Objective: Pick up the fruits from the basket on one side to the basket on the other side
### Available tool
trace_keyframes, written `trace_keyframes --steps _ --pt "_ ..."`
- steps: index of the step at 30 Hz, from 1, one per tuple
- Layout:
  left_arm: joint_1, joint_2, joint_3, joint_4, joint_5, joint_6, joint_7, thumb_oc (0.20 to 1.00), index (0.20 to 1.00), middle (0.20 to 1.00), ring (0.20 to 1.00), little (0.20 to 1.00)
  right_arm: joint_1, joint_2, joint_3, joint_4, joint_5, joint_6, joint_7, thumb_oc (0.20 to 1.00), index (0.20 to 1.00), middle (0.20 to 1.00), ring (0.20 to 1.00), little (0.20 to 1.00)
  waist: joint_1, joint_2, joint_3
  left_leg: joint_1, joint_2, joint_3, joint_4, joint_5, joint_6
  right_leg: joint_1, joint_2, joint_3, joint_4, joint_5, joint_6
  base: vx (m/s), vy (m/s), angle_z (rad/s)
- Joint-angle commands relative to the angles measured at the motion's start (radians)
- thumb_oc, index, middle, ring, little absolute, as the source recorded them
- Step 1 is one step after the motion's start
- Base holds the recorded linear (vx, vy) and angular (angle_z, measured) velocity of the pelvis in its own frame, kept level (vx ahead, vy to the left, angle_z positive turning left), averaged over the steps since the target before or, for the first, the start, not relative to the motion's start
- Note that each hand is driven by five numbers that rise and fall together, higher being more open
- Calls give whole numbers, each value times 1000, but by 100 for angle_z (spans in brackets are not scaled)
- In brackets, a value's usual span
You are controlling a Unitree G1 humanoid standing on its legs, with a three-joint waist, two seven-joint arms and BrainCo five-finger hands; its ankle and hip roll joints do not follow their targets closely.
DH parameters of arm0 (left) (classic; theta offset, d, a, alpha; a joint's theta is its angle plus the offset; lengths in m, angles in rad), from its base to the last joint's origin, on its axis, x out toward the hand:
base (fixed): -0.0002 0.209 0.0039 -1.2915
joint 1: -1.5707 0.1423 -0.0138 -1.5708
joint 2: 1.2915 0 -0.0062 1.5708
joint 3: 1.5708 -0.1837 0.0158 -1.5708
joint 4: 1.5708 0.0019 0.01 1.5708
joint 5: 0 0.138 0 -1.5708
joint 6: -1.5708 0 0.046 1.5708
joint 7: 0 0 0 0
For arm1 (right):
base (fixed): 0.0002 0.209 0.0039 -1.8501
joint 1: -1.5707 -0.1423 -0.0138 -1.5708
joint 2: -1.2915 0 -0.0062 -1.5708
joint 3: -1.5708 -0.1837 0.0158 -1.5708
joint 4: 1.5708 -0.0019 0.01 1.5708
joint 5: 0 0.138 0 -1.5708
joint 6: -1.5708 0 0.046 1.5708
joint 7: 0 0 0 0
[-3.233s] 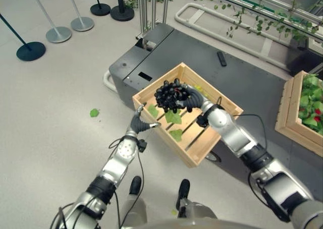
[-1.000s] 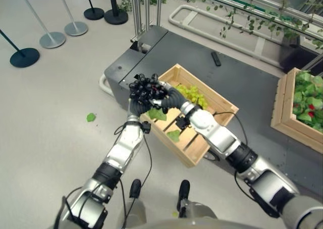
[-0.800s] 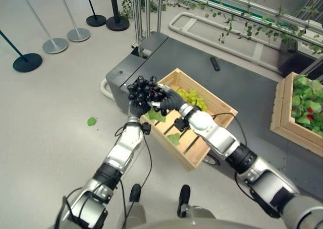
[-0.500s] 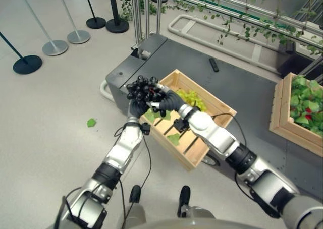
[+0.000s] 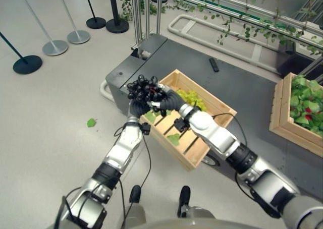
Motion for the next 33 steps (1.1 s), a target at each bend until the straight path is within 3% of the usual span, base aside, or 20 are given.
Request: trace_keyframes --steps 1,14,33 --pt "-85 -2 -20 -20 25 -85 -22 1000 1000 1000 1000 1000 -63 43 -62 -116 -55 -107 -11 200 200 200 200 200 -17 -30 -54 -26 -22 -13 55 -114 6 83 -97 -21 140 -265 100 0 0 0" --pt "13 37 31 -69 43 -79 -82 1000 1000 1000 1000 1000 -123 -107 -166 -81 -226 -76 -13 200 200 200 200 200 -8 -33 -58 -27 -27 -15 60 -120 10 84 -101 -23 142 -264 100 0 0 0" --pt "75 57 41 -105 -21 -74 -164 1000 1000 1000 1000 1000 -160 -131 -184 55 -291 -47 1 200 200 200 200 200 9 -25 -64 -21 -35 -20 61 -122 13 95 -104 -32 145 -268 99 1 0 1"
